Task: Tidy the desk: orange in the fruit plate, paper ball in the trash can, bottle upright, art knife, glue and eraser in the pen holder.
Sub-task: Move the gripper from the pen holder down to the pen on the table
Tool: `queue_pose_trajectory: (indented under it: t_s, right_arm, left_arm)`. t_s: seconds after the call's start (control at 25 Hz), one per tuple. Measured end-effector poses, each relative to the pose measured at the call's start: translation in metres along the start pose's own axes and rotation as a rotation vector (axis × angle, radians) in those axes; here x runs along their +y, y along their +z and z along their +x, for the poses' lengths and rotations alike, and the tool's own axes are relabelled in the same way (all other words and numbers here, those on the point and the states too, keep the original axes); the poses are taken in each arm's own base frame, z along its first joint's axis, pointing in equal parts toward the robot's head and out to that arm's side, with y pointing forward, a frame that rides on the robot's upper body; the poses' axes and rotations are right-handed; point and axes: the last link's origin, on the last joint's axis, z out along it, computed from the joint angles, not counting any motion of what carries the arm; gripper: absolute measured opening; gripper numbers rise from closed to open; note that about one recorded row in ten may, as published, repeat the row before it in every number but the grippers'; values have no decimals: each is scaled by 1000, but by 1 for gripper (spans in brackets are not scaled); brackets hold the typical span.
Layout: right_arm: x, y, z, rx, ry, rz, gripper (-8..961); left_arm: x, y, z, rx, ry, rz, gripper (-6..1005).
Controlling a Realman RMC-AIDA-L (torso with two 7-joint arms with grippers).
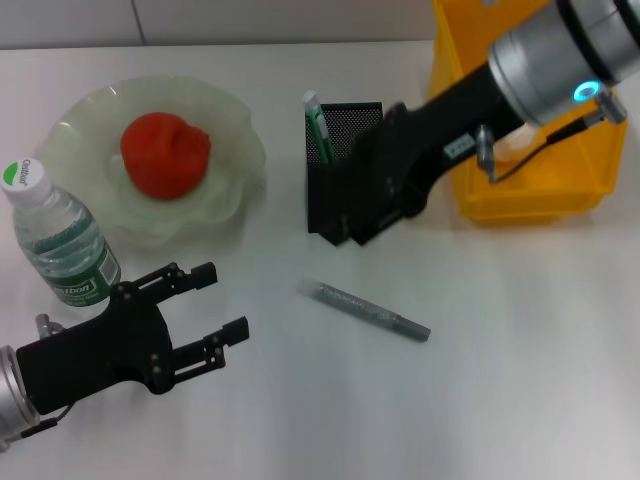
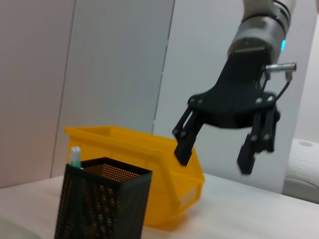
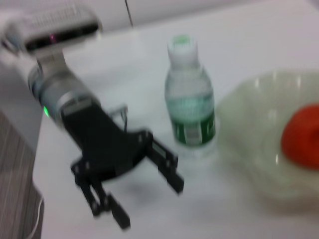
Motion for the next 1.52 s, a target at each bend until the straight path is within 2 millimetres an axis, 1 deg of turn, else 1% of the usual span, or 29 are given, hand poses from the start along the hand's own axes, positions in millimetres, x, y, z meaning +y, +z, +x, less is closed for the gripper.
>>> queue_pose_trajectory:
  t_s: [0.04,0.08,0.12,0.16,0.2,0.24,0.28,0.32,0.4,0.44,0.48,0.52,0.6,0.84,1.08,1.24,1.52]
  right_arm:
    - [-1,4,2,36,-1,1,750]
    - [-2,17,8,113,-3,-7,750]
    - [-2,17,8,113,-3,-7,750]
    - [-2,22,11,145,-3,-11,750]
    - [-3,33,15,203,-5,-15,749]
    - [-3,33,15,203,-5,-15,749]
    - [-4,42,18,242,-11,-14,749]
    - [-4,42,18,242,-11,-14,749]
    - [-4,52,22,280,-22,-6,749]
    - [-4,52,22,280,-22,-6,748]
    - [-5,58,24,303,-29,3,748]
    - [-5,58,24,303,-29,3,748]
    - [-5,65,28,327,-35,8,748]
    - [-6,76,31,348,-41,23,747]
    - [-5,89,33,344,-53,32,746]
    - [-6,92,34,346,-58,41,745]
    - [-6,97,36,341,-57,51,711]
  left_arm:
    - [0,0,0,-5,2,-6,750]
    - [1,1,0,-12,7,-18,750]
    - [1,1,0,-15,10,-21,750]
    - [2,1,0,-19,13,-27,751]
    - [2,1,0,-22,17,-31,751]
    - [2,1,0,-24,19,-34,751]
    - [2,2,0,-28,22,-38,751]
    - [2,2,0,-28,22,-38,751]
    - [3,1,-1,-31,23,-42,751]
    - [3,1,-1,-31,23,-42,751]
    - [4,1,-3,-46,22,-48,751]
    - [4,1,-3,-46,22,-48,751]
    - [4,1,-4,-58,23,-52,751]
    - [4,2,-7,-74,24,-52,750]
    - [3,3,-7,-75,25,-51,751]
    - [4,4,-7,-73,22,-51,751]
    - [5,3,-8,-70,17,-44,750]
